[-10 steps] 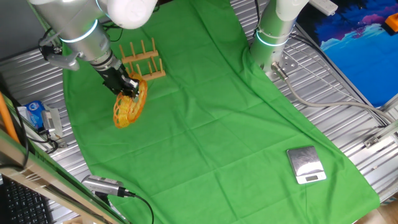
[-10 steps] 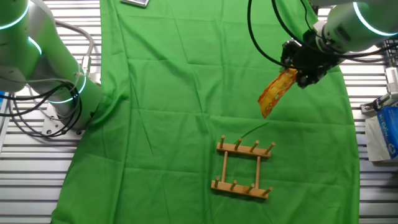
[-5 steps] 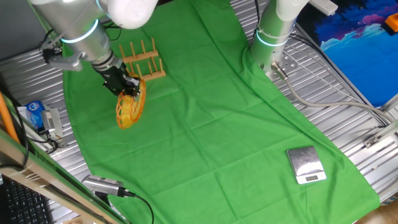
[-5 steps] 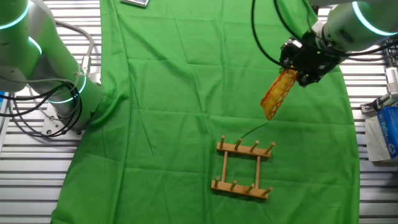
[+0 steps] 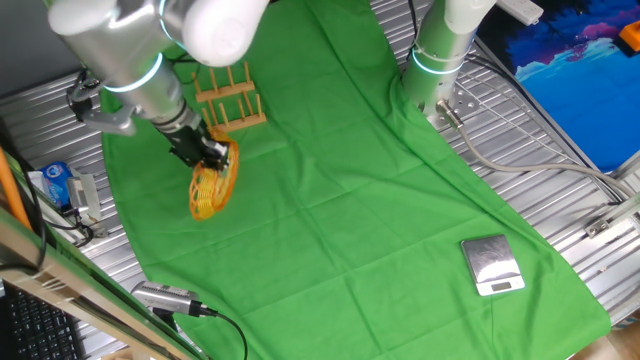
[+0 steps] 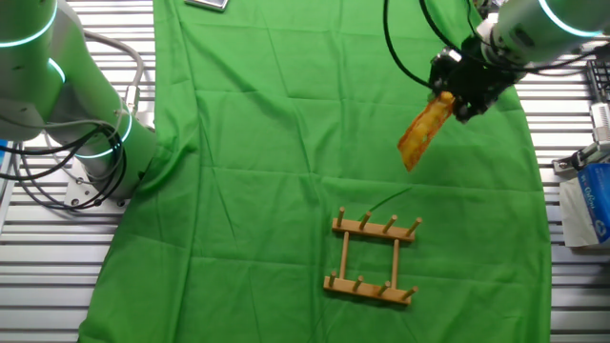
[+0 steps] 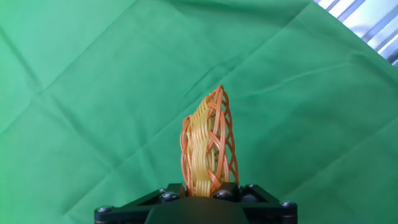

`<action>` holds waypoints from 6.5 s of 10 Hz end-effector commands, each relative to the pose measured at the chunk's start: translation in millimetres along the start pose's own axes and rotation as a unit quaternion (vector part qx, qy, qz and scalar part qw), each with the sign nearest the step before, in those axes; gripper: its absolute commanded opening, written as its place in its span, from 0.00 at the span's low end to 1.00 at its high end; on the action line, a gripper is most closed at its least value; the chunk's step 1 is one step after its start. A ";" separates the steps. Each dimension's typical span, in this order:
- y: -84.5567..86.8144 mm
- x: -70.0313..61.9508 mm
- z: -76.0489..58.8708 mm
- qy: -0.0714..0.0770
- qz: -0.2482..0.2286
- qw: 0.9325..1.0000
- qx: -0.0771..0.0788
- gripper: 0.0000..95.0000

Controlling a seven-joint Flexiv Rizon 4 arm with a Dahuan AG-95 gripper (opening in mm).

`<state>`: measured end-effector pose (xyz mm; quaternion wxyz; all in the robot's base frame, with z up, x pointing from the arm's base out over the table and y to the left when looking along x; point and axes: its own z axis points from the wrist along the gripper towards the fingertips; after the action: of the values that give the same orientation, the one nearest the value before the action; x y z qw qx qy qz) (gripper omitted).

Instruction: Take the dish off the dish rack

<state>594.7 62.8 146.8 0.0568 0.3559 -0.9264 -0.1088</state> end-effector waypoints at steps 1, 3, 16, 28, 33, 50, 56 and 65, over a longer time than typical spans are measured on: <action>7.7 -15.5 8.7 -0.009 0.033 0.999 0.005 0.00; 13.3 -22.0 12.6 -0.015 0.051 0.999 0.005 0.00; 30.9 -33.5 29.3 -0.006 0.101 0.995 0.012 0.00; 31.8 -29.1 30.5 -0.005 0.089 0.996 0.015 0.20; 31.9 -28.4 30.7 -0.007 0.091 0.996 0.012 0.00; 29.0 -19.5 28.6 -0.010 0.034 0.999 -0.004 0.00; 43.6 -35.4 40.6 -0.017 0.073 0.997 0.008 0.00; 48.8 -43.4 45.1 -0.018 0.069 0.997 0.003 0.60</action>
<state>586.7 134.4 113.6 0.0465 0.2895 -0.9499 -0.1085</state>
